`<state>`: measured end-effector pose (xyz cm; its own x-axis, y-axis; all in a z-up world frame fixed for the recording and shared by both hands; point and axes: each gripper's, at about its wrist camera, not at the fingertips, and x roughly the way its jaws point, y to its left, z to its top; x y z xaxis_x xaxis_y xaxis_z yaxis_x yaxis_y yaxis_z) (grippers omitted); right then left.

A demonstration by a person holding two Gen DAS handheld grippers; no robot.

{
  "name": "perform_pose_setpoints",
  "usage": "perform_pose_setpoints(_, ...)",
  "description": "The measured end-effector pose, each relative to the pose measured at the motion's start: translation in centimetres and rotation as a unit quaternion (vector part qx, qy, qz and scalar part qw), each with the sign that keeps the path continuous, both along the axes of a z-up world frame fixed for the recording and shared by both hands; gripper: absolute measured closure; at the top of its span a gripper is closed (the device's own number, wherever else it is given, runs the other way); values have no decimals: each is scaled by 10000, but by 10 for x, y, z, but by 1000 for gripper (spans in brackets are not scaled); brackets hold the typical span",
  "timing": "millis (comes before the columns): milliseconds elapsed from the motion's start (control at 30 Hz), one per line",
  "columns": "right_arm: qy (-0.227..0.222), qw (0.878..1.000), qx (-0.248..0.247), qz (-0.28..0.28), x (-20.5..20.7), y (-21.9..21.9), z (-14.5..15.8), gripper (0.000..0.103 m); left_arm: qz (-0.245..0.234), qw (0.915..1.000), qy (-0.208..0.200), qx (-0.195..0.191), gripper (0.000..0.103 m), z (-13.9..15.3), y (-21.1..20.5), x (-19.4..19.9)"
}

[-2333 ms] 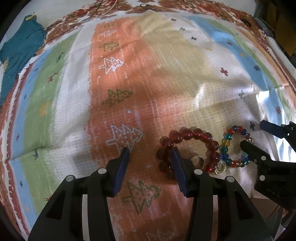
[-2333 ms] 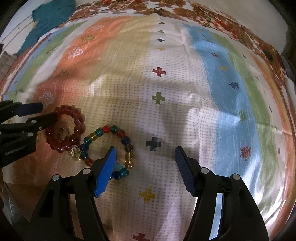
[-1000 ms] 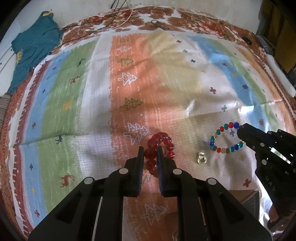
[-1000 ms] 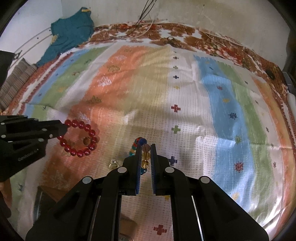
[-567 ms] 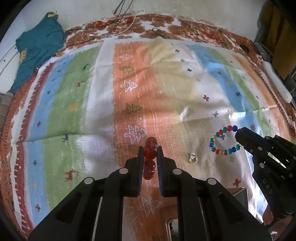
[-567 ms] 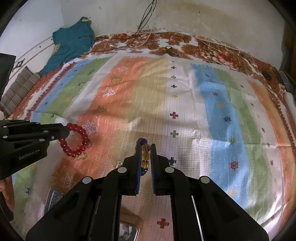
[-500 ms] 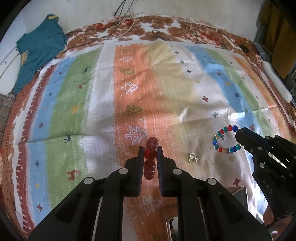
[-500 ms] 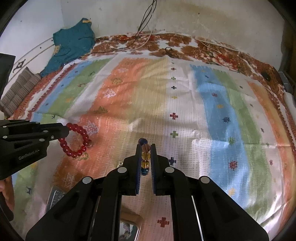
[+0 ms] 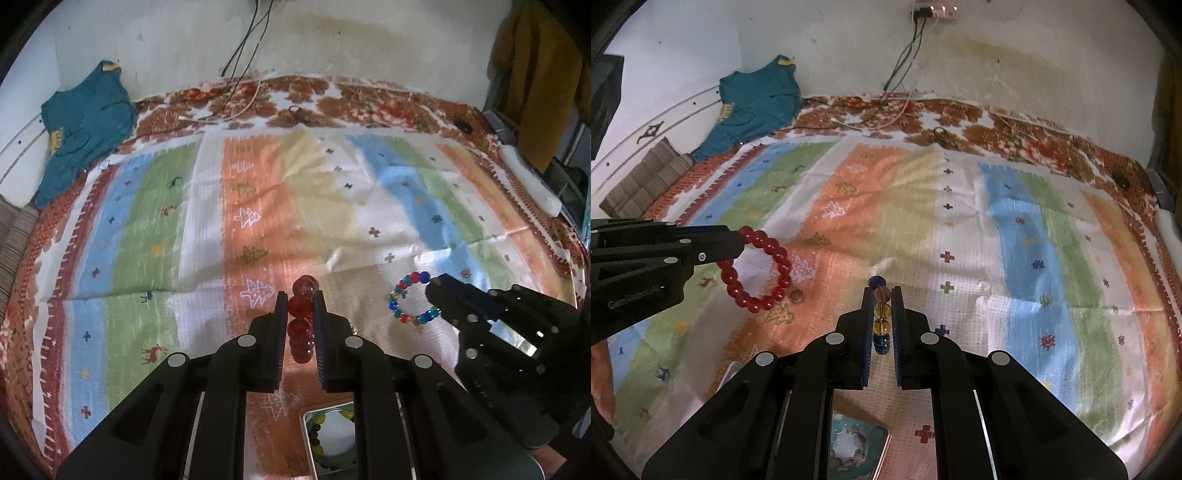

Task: Organize jewelry
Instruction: 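Lift both bracelets and carry them over the metal tin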

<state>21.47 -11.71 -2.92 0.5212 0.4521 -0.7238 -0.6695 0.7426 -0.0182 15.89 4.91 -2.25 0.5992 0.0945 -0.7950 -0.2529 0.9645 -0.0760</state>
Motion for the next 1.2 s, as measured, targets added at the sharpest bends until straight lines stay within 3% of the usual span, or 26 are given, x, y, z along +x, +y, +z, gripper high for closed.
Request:
perform_pose_setpoints(633, -143, 9996, 234, 45, -28, -20, 20, 93, -205, 9988, -430, 81, 90, 28, -24, -41)
perform_pose_setpoints(1200, -142, 9994, 289, 112, -56, -35, 28, 93, -402, 9974, -580, 137, 90, 39, -45, -73)
